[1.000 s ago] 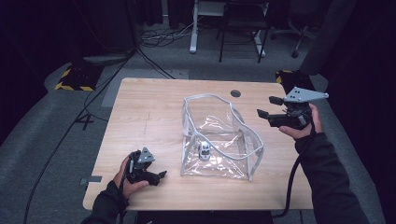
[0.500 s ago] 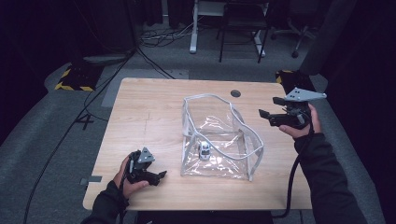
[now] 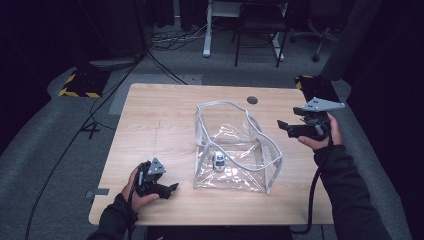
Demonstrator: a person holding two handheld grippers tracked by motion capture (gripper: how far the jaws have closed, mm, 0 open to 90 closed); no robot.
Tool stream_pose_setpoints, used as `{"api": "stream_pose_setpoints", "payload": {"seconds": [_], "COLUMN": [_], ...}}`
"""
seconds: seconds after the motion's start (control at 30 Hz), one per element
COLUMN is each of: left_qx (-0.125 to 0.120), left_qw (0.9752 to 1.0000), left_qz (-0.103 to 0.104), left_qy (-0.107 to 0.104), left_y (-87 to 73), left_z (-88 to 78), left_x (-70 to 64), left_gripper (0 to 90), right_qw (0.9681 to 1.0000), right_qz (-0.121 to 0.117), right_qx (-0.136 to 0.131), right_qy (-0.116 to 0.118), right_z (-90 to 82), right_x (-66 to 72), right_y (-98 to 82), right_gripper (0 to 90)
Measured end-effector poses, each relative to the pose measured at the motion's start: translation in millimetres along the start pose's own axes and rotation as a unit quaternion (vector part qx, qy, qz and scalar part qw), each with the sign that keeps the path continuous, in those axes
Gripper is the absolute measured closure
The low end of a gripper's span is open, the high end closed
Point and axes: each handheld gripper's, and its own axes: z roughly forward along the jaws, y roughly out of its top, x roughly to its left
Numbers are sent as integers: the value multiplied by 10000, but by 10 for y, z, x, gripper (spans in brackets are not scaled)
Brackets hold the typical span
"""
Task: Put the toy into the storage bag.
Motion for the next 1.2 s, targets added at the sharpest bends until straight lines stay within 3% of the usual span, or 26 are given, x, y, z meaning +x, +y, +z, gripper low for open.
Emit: {"api": "stream_pose_setpoints", "payload": {"seconds": [0.5,0.73,1.2], "left_qx": [-1,-3,-5], "left_qw": [10000,10000,10000], "left_qz": [0,1,-1], "left_qy": [1,2,5], "left_y": [0,0,0], "left_z": [0,1,1], "left_x": [0,0,0], "left_gripper": [97,97,97], "right_qw": [9996,9996,9989], "right_qz": [-116,-11,-32], "right_qx": [217,254,446], "right_qy": [-152,-152,-149], "right_z": [91,117,142], "right_x": [67,78,108], "right_y": [-199,-283,-469], "right_gripper": [218,219,221]}}
